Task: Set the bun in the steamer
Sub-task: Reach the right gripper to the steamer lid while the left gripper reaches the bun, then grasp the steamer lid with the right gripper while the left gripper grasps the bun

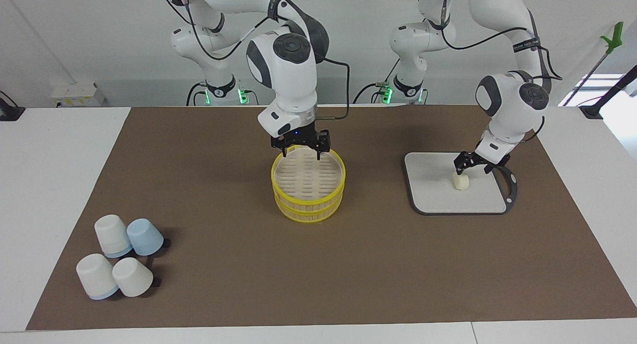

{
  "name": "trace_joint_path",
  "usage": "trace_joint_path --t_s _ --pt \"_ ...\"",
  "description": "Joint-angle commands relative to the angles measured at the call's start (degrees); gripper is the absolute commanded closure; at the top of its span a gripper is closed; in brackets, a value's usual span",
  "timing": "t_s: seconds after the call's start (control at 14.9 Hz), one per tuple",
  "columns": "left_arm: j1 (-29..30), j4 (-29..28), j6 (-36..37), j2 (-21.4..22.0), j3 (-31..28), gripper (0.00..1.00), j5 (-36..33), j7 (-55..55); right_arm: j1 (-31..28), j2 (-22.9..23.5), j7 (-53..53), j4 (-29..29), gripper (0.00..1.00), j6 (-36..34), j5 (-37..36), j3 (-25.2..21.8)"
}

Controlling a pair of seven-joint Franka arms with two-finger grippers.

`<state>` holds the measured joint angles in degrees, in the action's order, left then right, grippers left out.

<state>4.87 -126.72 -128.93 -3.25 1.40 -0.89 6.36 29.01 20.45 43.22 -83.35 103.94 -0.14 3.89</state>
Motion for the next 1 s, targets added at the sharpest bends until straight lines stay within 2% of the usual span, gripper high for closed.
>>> trace_joint_path --t_s 0.0,0.07,0.67,0.8,0.94 --pt "-0.48 -1.95 -2.98 0.44 -0.08 0.00 -0.52 -0.03 3.59 8.27 5.27 9.68 0.01 -1.19 -3.10 -0.55" --pt "-0.48 -2.56 -3.69 0.43 -0.08 0.00 -0.52 0.23 4.04 9.42 5.55 10.40 0.01 -0.67 -3.63 -0.46" --pt "-1.53 -3.88 -6.86 -2.46 0.00 0.01 -0.52 0.06 6.85 10.40 5.12 7.95 0.01 7.51 -4.52 -0.02" --pt "-1.62 -3.71 -6.86 -2.64 0.01 0.09 -0.52 0.06 7.12 10.40 5.03 6.72 0.01 7.77 -4.61 -0.02" --pt "-1.62 -3.71 -7.12 -2.82 0.01 0.12 -0.52 0.24 7.21 10.40 4.68 5.49 0.01 8.03 -4.61 0.07"
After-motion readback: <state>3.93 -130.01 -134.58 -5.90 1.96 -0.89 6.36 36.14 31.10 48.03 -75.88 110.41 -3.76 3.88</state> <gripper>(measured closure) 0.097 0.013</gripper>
